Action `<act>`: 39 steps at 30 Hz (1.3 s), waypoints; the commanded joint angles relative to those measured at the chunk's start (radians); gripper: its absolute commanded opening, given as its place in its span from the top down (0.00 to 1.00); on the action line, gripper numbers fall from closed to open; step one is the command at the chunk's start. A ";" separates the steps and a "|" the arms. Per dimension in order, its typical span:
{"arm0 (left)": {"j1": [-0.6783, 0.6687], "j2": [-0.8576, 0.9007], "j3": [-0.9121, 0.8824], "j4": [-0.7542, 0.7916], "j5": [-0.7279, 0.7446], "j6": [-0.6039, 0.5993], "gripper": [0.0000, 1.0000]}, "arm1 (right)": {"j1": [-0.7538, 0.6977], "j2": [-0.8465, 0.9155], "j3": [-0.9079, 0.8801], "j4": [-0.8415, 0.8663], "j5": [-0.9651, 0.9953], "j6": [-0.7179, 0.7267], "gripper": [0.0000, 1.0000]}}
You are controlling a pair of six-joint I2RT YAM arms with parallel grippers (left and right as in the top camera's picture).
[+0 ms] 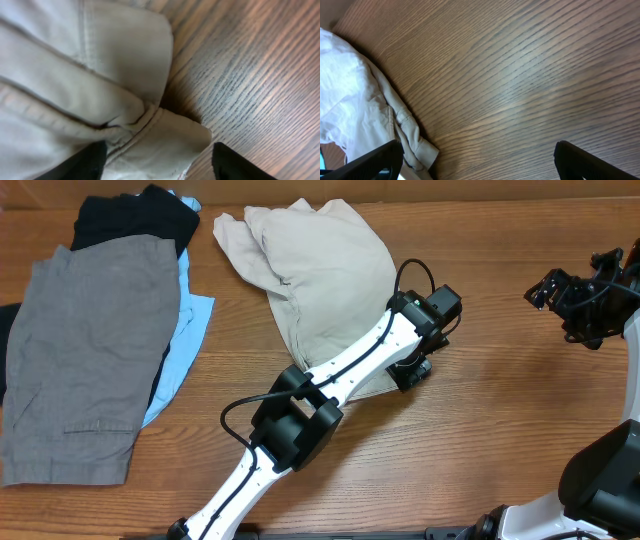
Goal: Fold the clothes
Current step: 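Grasp the beige shorts' other side with the right gripper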
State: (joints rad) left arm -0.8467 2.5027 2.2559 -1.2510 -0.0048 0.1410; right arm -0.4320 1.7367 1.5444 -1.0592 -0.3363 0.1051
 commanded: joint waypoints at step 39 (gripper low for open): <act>0.299 -0.063 0.844 -0.425 0.006 -0.333 0.96 | 0.319 0.095 -0.057 0.048 -0.216 -0.038 0.02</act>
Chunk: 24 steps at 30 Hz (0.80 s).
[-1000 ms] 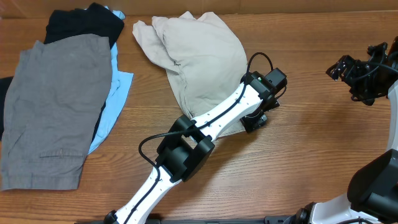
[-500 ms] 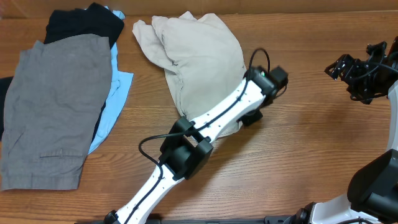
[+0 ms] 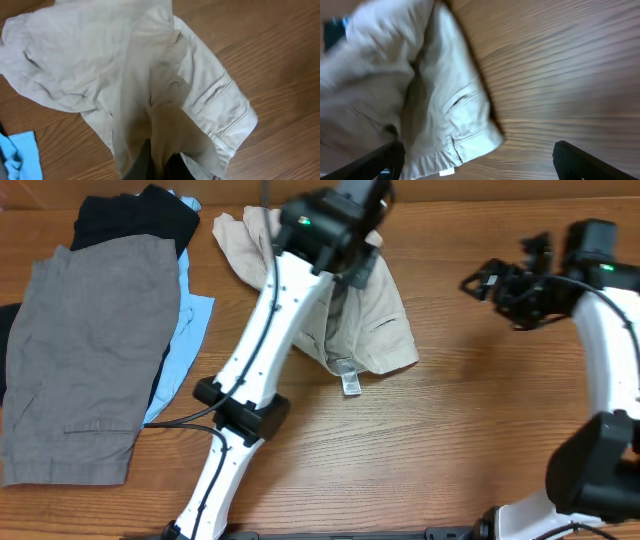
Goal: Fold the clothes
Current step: 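Grasp the beige shorts' other side with the right gripper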
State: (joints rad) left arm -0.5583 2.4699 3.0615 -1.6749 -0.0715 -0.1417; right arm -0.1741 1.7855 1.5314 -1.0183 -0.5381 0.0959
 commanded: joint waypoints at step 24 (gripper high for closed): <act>0.035 -0.032 0.044 0.010 0.061 -0.054 0.96 | 0.282 0.151 -0.435 0.463 0.091 0.077 0.21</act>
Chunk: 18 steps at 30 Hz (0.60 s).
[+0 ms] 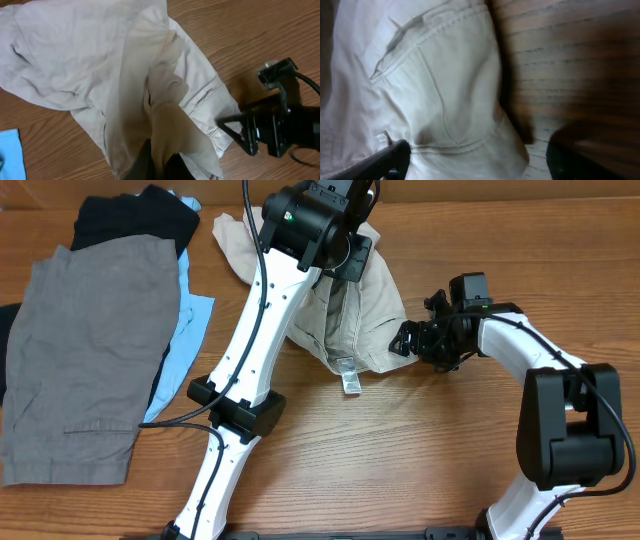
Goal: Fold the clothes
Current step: 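Grasp the beige shorts' other side with the right gripper, then spread the beige shorts flat on the table with both grippers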
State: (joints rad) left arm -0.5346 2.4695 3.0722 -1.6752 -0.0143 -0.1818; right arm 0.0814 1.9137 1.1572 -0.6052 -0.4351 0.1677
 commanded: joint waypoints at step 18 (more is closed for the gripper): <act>0.174 -0.299 0.062 0.108 -0.064 -0.017 0.96 | -0.228 -0.278 0.256 -0.290 -0.081 0.041 0.96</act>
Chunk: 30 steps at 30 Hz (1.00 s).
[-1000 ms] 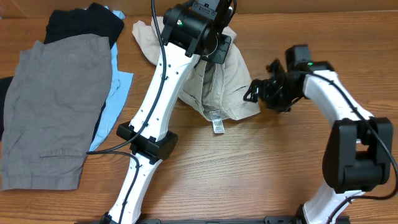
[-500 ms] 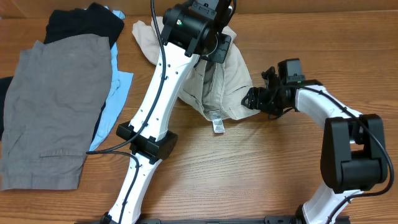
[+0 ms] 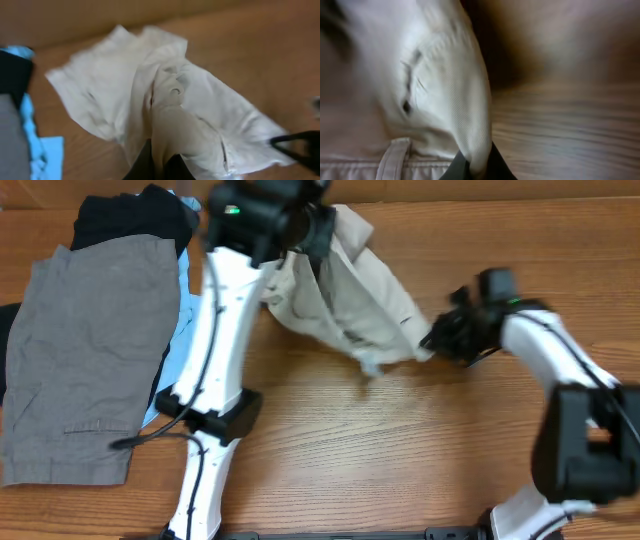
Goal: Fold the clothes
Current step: 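Spread the beige shorts flat on the table with both grippers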
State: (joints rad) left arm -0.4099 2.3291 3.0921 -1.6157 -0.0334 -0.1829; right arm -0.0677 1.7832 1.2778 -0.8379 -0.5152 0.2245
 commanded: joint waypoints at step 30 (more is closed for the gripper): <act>0.084 -0.598 -0.078 -0.074 -0.197 -0.140 0.96 | -0.503 -0.495 1.139 -0.856 0.236 -0.046 0.95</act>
State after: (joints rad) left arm -0.3859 1.7714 3.0592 -1.6936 0.0566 -0.2371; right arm -0.5163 1.2896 2.4523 -1.7126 -0.5510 0.1867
